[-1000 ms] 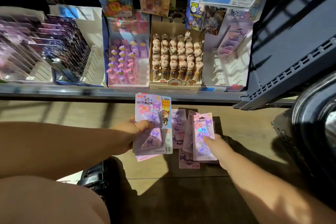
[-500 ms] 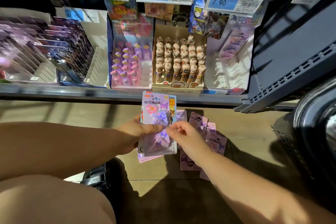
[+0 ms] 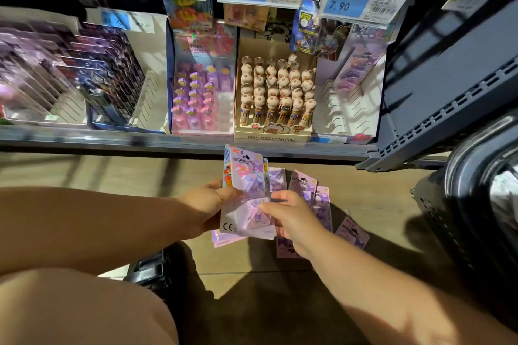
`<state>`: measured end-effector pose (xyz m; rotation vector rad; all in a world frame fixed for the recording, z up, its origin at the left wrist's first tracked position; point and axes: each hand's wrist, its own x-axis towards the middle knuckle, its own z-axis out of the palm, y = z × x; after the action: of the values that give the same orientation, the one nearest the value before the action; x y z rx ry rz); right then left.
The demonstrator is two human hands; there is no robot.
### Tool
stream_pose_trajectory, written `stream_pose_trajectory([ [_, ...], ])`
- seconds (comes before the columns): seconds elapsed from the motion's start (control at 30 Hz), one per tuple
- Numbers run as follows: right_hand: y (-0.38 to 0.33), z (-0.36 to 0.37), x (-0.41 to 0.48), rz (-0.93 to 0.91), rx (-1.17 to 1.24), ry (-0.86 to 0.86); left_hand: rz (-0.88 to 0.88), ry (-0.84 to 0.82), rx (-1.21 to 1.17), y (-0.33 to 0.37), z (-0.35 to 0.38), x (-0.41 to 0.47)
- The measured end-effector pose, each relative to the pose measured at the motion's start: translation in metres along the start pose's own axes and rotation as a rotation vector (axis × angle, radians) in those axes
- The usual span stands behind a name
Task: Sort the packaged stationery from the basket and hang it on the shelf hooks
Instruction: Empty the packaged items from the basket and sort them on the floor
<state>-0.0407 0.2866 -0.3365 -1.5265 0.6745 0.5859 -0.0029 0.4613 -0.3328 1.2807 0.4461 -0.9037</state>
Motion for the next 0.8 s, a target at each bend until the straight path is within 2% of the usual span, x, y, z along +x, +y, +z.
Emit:
stream_pose_trajectory([
  [0.17,0.003,-0.014,0.003,-0.037,0.059,-0.016,-0.031,0.018,0.047,-0.001,-0.001,0.004],
  [0.33,0.014,-0.04,0.017,0.001,0.132,0.169,-0.041,0.068,0.037,0.0,-0.004,0.01],
  [0.47,0.03,-0.075,0.027,0.023,-0.015,0.318,-0.066,0.122,-0.001,0.003,-0.011,0.011],
  [0.6,0.051,-0.095,0.045,0.09,-0.164,0.37,-0.083,0.118,0.002,0.003,-0.016,0.012],
  [0.73,0.063,-0.096,0.062,0.121,-0.47,0.423,-0.086,0.118,-0.009,0.003,-0.019,0.014],
  [0.8,0.054,-0.084,0.058,0.05,-0.594,0.465,-0.079,0.111,-0.023,0.005,-0.019,0.014],
])
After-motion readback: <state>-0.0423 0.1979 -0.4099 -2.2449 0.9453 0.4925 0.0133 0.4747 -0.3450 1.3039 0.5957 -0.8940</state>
